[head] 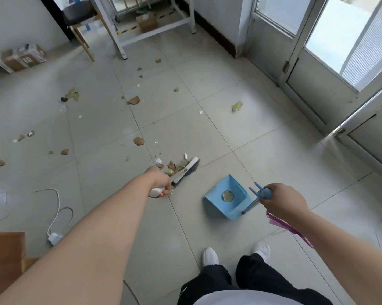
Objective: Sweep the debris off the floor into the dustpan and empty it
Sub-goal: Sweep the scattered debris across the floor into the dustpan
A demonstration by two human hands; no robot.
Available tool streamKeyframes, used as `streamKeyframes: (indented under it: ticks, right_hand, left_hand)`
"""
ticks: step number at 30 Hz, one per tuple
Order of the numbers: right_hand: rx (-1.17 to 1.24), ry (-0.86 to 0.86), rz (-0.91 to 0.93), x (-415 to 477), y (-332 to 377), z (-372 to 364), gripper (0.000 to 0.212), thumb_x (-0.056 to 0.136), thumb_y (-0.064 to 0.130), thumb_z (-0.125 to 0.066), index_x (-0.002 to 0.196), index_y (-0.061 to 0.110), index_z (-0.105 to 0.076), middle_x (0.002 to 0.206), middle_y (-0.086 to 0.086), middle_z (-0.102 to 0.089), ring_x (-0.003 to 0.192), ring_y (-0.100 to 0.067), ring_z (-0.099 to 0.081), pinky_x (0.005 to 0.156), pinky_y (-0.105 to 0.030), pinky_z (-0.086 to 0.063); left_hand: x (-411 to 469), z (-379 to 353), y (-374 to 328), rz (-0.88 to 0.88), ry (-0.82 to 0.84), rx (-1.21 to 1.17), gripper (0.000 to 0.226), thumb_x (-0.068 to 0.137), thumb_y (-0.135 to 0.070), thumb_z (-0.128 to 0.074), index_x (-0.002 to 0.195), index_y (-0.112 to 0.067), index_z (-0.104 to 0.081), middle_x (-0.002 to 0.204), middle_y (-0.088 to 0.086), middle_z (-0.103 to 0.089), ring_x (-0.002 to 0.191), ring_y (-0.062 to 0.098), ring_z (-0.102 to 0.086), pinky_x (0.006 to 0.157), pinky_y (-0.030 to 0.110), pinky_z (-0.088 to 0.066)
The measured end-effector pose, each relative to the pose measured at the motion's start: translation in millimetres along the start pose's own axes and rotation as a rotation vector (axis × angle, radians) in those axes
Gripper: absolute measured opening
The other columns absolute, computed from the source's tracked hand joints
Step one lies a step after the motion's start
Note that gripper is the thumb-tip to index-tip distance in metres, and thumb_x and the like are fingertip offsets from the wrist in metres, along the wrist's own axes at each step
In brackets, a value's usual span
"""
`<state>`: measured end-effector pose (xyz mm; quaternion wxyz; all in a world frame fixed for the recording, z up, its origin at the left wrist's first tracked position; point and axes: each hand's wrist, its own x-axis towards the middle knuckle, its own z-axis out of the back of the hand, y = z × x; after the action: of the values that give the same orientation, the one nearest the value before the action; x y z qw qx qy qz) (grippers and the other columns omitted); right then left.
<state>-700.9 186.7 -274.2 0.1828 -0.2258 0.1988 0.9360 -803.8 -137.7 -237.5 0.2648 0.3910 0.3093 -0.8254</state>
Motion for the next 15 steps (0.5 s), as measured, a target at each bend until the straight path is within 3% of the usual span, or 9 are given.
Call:
streamKeyframes:
  ticks: [4,11,15]
  right_hand:
    - [-0.086,-0.001,0.058,19,6,6,0.013,0.082,0.024,-0.056,0.087,0.022,-0.067,0.066,0.007,-0.064,0.063,-0.017,-0.059,0.047,-0.022,-0.035]
    - [-0.115,0.014,0.132,56,2,31,0.015,0.081,0.028,-0.054,0.081,0.020,-0.066,0.071,0.003,-0.064,0.070,-0.020,-0.062,0.056,-0.027,-0.048]
    - [-0.134,0.046,0.186,69,-3,44,0.013,0.079,0.024,-0.054,0.079,0.019,-0.065,0.069,0.002,-0.063,0.067,-0.018,-0.061,0.050,-0.024,-0.041]
  left_hand:
    - [-10,-4,-8,-0.039,-0.026,-0.061,0.020,0.078,0.010,-0.056,0.096,0.002,-0.061,0.066,0.017,-0.058,0.033,0.017,-0.048,0.042,0.018,-0.043]
    - [-50,25,-18,0.030,0.068,-0.011,0.037,0.079,0.005,-0.062,0.116,0.005,-0.063,0.076,0.018,-0.063,0.046,0.017,-0.048,0.042,0.019,-0.041]
    - [-51,8,-14,0.167,0.130,-0.001,0.037,0.087,0.000,-0.060,0.124,0.004,-0.057,0.069,0.014,-0.066,0.037,0.011,-0.049,0.036,0.015,-0.041]
